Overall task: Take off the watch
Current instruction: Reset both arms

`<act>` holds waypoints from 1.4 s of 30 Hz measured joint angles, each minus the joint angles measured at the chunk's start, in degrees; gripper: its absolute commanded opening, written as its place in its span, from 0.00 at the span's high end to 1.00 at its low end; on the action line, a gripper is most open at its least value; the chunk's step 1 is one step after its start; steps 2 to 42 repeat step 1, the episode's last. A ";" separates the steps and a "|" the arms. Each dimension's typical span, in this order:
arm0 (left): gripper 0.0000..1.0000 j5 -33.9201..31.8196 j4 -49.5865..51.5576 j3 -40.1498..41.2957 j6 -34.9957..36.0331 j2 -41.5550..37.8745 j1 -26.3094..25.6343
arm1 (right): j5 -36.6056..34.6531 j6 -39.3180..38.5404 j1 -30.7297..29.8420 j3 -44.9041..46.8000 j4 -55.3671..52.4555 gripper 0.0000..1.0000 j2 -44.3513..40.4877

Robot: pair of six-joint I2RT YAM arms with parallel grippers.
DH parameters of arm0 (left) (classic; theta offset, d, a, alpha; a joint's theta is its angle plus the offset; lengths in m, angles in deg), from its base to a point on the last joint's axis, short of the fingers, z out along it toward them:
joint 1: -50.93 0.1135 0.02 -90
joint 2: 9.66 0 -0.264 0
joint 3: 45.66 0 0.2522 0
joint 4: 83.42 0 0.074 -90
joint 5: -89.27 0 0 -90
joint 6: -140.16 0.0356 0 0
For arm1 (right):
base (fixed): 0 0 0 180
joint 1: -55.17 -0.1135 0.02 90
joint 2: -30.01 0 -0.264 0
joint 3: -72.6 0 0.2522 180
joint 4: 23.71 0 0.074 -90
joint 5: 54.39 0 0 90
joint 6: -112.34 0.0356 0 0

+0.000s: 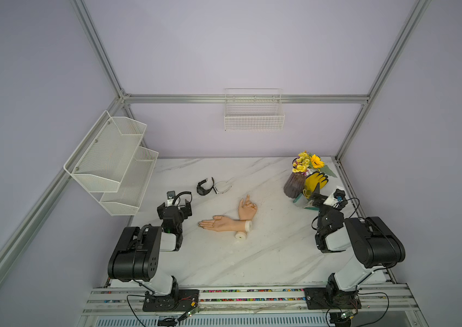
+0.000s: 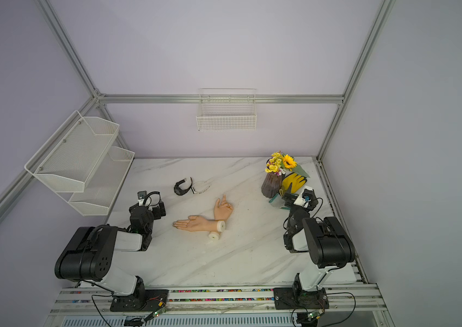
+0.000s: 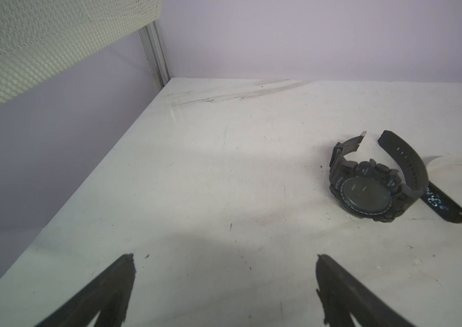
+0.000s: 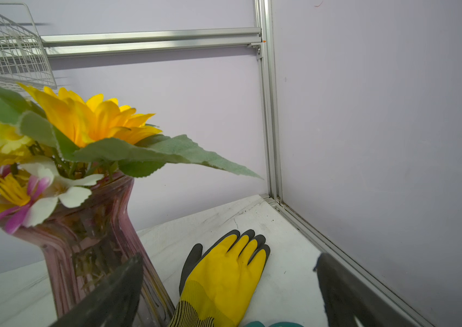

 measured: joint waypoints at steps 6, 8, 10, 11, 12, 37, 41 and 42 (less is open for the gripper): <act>0.00 0.00 0.00 0.00 0.00 0.00 0.02 | 0.00 0.00 0.00 0.00 0.02 0.03 0.00; 0.00 0.00 0.00 0.00 0.00 0.00 0.02 | 0.00 0.00 0.00 0.00 0.02 0.03 0.00; 0.00 0.00 0.00 0.00 0.00 0.00 0.02 | 0.00 0.00 0.00 0.00 0.02 0.03 0.00; 0.00 0.00 0.00 0.00 0.00 0.00 0.02 | 0.00 0.00 0.00 0.00 0.02 0.03 0.00; 0.00 0.00 0.00 0.00 0.00 0.00 0.02 | 0.00 0.00 0.00 0.00 0.02 0.03 0.00; 0.00 0.00 0.00 0.00 0.00 0.00 0.02 | 0.00 0.00 0.00 0.00 0.02 0.03 0.00; 0.00 0.00 0.00 0.00 0.00 0.00 0.02 | 0.00 0.00 0.00 0.00 0.02 0.03 0.00; 0.00 0.00 0.00 0.00 0.00 0.00 0.02 | 0.00 0.00 0.00 0.00 0.02 0.03 0.00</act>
